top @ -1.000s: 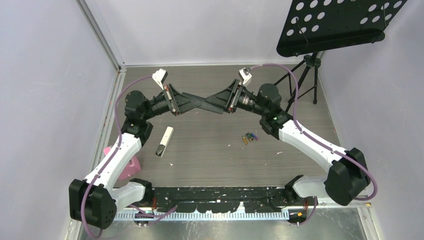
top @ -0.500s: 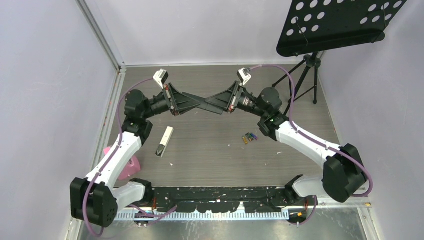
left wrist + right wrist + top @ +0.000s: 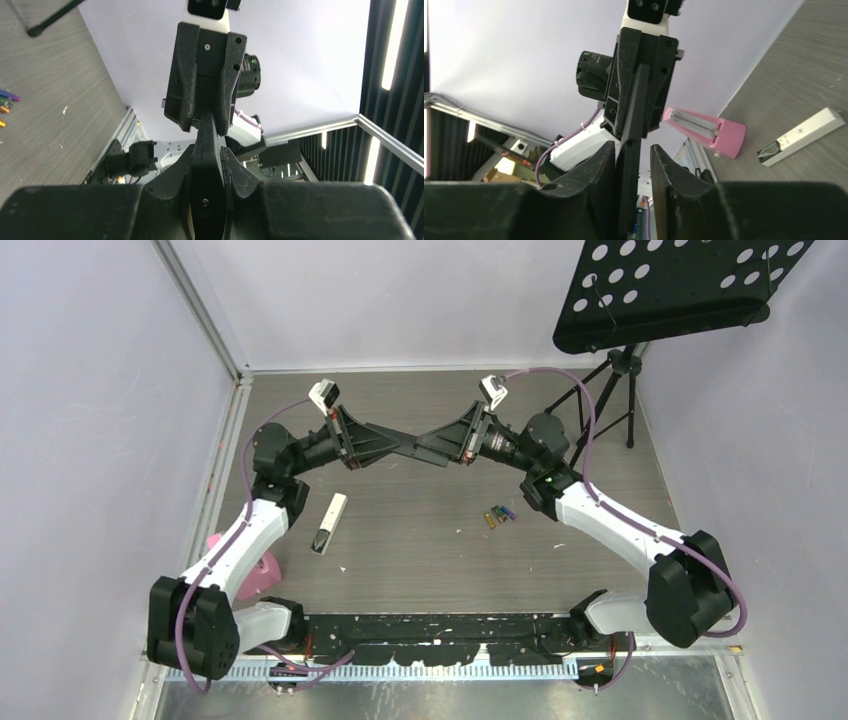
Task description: Load the batteries into the remote control
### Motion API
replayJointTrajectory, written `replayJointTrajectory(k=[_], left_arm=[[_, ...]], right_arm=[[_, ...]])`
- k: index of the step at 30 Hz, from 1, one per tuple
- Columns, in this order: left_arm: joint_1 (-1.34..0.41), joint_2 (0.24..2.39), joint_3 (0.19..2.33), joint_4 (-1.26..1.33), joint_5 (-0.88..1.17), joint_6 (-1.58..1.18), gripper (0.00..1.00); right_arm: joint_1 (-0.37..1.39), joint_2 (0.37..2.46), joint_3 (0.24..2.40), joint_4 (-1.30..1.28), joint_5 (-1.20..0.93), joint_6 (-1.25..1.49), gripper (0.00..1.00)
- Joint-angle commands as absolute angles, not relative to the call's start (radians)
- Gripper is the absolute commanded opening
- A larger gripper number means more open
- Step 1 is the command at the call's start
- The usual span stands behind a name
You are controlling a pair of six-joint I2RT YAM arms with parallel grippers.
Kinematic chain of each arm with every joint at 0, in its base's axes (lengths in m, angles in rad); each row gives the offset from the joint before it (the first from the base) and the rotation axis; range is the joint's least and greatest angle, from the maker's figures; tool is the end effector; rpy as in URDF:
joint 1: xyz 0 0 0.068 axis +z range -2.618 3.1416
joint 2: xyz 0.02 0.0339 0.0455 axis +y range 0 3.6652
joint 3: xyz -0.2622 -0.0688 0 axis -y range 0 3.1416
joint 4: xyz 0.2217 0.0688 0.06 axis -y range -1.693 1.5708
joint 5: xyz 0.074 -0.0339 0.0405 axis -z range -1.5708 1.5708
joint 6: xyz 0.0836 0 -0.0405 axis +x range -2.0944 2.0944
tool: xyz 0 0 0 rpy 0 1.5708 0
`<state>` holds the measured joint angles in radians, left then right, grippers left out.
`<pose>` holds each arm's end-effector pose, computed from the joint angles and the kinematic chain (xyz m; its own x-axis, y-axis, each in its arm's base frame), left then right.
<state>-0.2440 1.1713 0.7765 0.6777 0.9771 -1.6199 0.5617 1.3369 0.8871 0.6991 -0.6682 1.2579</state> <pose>0.2372 -0.1305 0.3589 -0.9197 -0.3468 -0.1840 0.2260 -0.0846 -0.9704 0.2435 0.2144 0.3606 -0.8170 0.3683 -0.4437 -0.4838 -0.0190 0.8750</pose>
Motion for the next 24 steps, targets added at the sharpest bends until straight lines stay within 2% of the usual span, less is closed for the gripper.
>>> replayJointTrajectory(k=[1, 3, 6, 11, 14, 19, 22, 23, 24], left_arm=[[-0.186, 1.122, 0.819, 0.716, 0.882, -1.615, 0.00], [-0.186, 1.108, 0.825, 0.637, 0.869, -1.550, 0.00], [-0.186, 1.101, 0.846, 0.558, 0.858, -1.478, 0.00], [-0.186, 1.113, 0.861, 0.497, 0.849, -1.411, 0.00], [-0.186, 1.117, 0.863, 0.439, 0.835, -1.353, 0.00], [-0.186, 1.114, 0.878, 0.346, 0.815, -1.276, 0.00], [-0.186, 1.113, 0.884, 0.324, 0.810, -1.255, 0.00], [-0.186, 1.111, 0.887, 0.310, 0.808, -1.245, 0.00], [-0.186, 1.109, 0.890, 0.284, 0.804, -1.228, 0.00]], right_arm=[[0.544, 1.295, 0.916, 0.504, -0.617, 1.137, 0.42], [0.555, 1.313, 0.923, 0.492, -0.569, 1.157, 0.55], [0.557, 1.350, 0.938, 0.507, -0.560, 1.216, 0.66], [0.557, 1.354, 0.931, 0.576, -0.558, 1.276, 0.70], [0.557, 1.333, 0.929, 0.553, -0.551, 1.276, 0.63], [0.557, 1.310, 0.963, 0.361, -0.537, 1.243, 0.38], [0.557, 1.293, 0.965, 0.289, -0.526, 1.212, 0.34], [0.557, 1.286, 0.966, 0.268, -0.522, 1.197, 0.34], [0.556, 1.278, 0.968, 0.251, -0.515, 1.187, 0.39]])
